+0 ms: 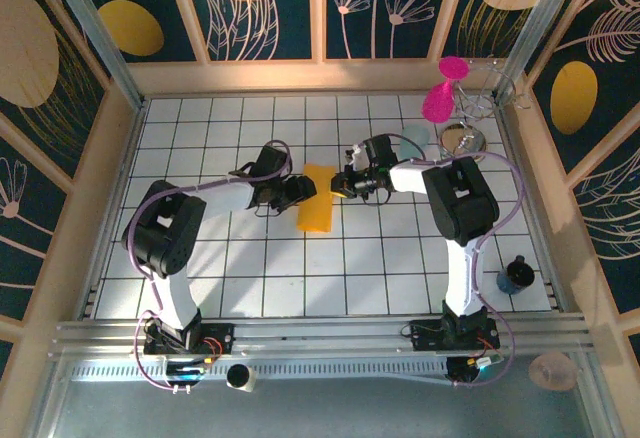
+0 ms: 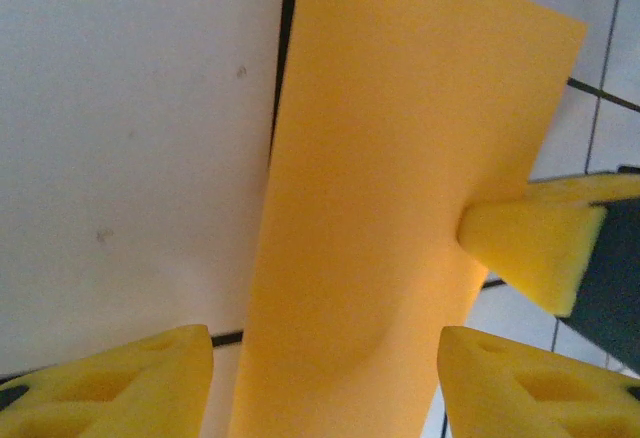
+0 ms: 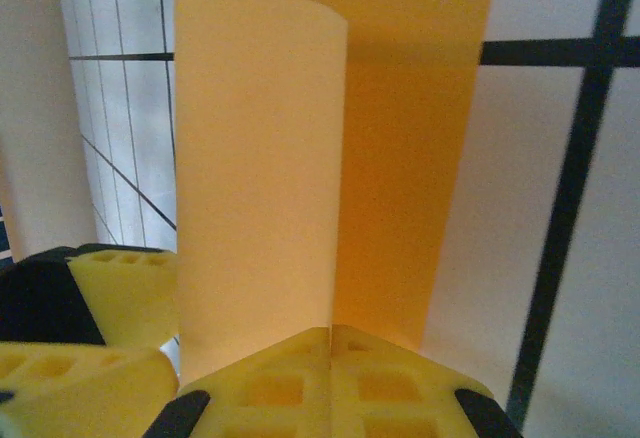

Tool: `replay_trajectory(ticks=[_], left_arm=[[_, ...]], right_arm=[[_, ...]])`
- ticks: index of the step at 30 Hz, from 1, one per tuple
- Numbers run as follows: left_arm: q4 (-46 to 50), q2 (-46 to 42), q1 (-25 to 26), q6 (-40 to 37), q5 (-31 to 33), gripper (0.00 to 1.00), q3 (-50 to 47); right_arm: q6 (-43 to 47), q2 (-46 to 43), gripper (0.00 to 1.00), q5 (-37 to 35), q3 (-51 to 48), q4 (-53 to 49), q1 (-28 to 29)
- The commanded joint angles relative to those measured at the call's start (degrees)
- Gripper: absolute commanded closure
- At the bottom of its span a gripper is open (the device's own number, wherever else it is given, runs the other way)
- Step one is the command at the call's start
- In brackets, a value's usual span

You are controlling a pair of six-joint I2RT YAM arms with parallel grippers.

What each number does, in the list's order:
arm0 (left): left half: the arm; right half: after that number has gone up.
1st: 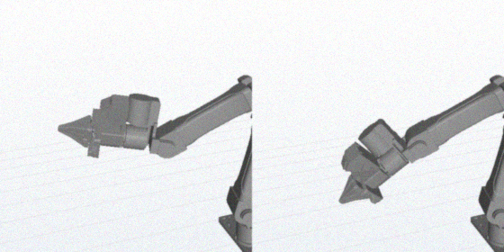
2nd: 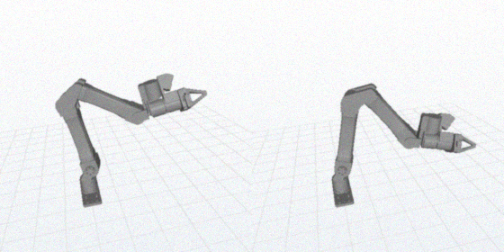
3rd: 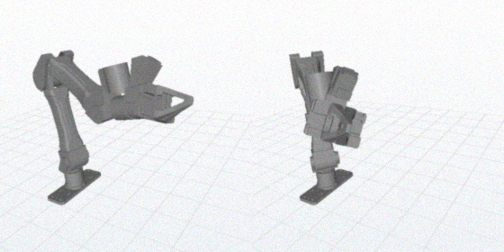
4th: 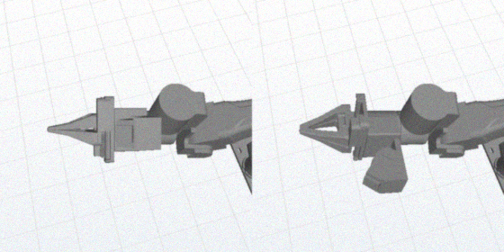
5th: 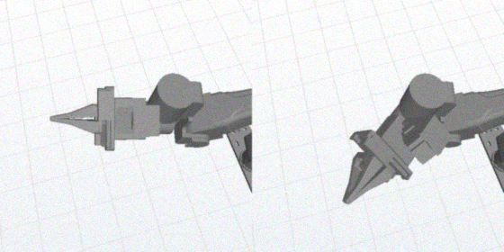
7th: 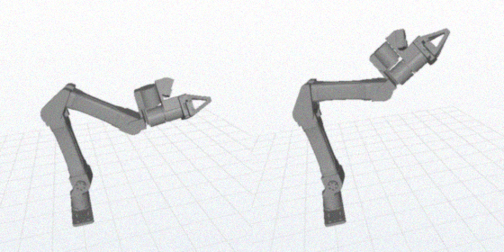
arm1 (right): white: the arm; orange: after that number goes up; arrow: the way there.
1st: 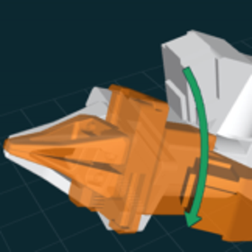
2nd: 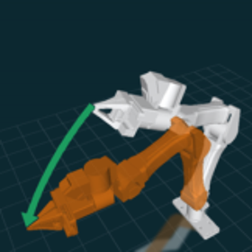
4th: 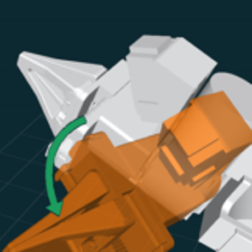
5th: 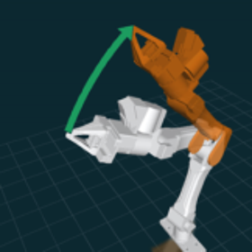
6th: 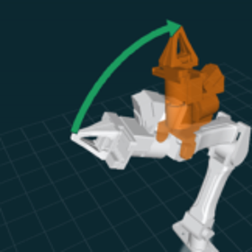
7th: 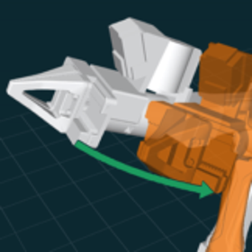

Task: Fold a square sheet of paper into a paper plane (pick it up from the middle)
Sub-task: First fold in half a square sheet of paper at the center of the table.

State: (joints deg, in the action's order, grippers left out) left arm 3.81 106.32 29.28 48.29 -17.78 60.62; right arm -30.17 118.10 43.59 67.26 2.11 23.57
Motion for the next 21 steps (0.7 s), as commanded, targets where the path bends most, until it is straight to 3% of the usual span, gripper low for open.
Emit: replay_trajectory(ticks=[1,13,21], left_arm=[[3.5,2.0,0.3,-1.0,2.1,0.41,2.4],[7.0,6.2,0.3,-1.7,3.7,0.57,5.3],[9.6,8.4,0.4,-1.2,6.5,0.6,5.6]], right_arm=[[1.8,1.1,0.98,0.9,1.6,-1.9,-0.7],[1.8,2.3,0.95,1.9,3.6,-2.8,-1.0],[0.8,-1.8,0.75,-3.2,3.4,-4.5,-1.8]])
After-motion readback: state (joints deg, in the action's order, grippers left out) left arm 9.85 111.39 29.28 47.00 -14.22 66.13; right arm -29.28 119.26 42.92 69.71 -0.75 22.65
